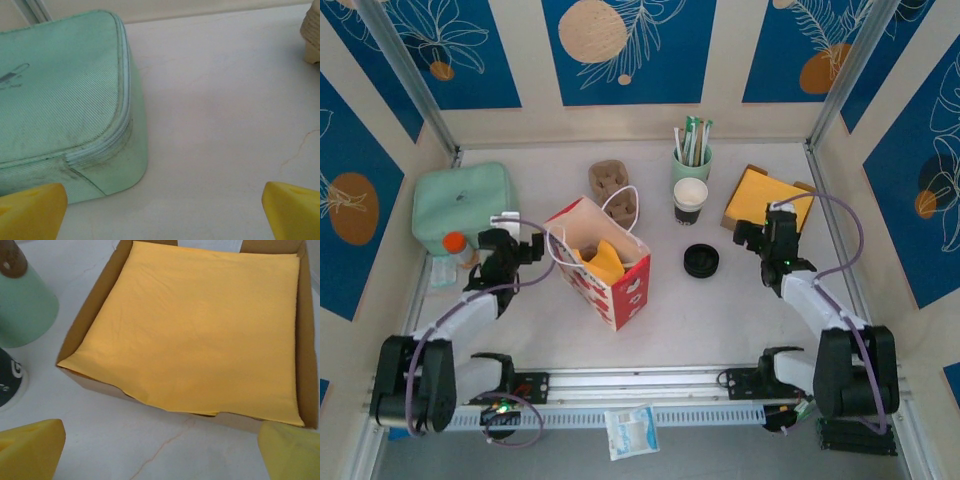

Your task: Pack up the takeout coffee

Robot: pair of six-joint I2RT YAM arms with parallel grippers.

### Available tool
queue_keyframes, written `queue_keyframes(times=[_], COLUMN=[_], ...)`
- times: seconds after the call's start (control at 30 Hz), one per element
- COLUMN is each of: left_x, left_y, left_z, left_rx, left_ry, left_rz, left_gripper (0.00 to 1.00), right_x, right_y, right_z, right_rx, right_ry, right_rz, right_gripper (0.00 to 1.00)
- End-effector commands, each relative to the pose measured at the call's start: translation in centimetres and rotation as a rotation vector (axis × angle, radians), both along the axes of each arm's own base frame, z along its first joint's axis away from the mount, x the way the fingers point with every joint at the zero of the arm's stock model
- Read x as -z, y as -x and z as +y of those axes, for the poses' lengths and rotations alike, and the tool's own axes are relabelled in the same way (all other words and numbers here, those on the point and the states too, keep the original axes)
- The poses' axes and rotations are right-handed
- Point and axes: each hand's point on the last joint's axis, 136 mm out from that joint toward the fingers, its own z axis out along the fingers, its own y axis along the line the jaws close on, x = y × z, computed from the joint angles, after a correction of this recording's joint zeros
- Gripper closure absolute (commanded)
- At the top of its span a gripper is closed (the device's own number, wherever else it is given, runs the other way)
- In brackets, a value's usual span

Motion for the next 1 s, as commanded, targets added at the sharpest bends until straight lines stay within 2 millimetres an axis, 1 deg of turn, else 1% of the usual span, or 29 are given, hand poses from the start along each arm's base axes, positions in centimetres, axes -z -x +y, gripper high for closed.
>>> queue_keyframes(times=[0.0,0.1,0.17,0.23,0.27,0.37,0.4,0.5,0.57,0.6,0.63,0.7,0.97], left_x=[-1.3,0.0,0.4,0.6,1.3,2.2,2.6,2.9,3.1,3.1,3.2,3.2,3.1], left_y=[-1.5,-2.0,-2.5,-3.1,-3.2,-3.4,-3.4,-3.6,-3.8,-4.0,-4.0,-4.1,-4.0], left_z=[0.5,0.7,0.8,0.6,0.5,-0.9,-1.1,-1.3,-1.5,-1.6,-1.6,-1.6,-1.9], left_rx=[-0.017,-0.018,-0.017,0.004,0.012,0.098,0.112,0.125,0.134,0.140,0.140,0.140,0.152], left_ry=[-0.001,-0.001,0.034,0.076,0.082,0.086,0.086,0.089,0.090,0.086,0.086,0.085,0.077], left_rz=[-0.133,-0.152,-0.112,-0.149,-0.138,-0.163,-0.166,-0.137,-0.116,-0.113,-0.106,-0.105,-0.106], left_gripper=[0.01,0.01,0.01,0.01,0.01,0.01,0.01,0.00,0.01,0.01,0.00,0.01,0.01], right_x=[-1.3,-0.3,0.1,0.2,0.3,0.3,0.6,1.5,1.7,2.1,2.1,2.1,2.1], right_y=[-2.5,-3.4,-3.8,-4.2,-4.4,-4.2,-4.0,-3.8,-4.2,-4.4,-4.5,-4.6,-4.6], right_z=[0.0,0.6,1.1,1.8,2.3,3.5,3.7,4.5,4.7,4.8,4.7,4.4,4.4], right_rx=[-0.027,-0.073,-0.111,-0.154,-0.184,-0.244,-0.261,-0.296,-0.300,-0.314,-0.320,-0.326,-0.325], right_ry=[0.039,0.053,0.057,0.042,0.029,0.004,0.001,0.015,0.029,0.015,-0.004,-0.044,-0.036], right_rz=[-0.136,-0.160,-0.177,-0.173,-0.178,-0.246,-0.264,-0.299,-0.282,-0.246,-0.251,-0.237,-0.239], right_gripper=[0.01,0.01,0.01,0.01,0.01,0.01,0.01,0.01,0.01,0.01,0.01,0.01,0.01])
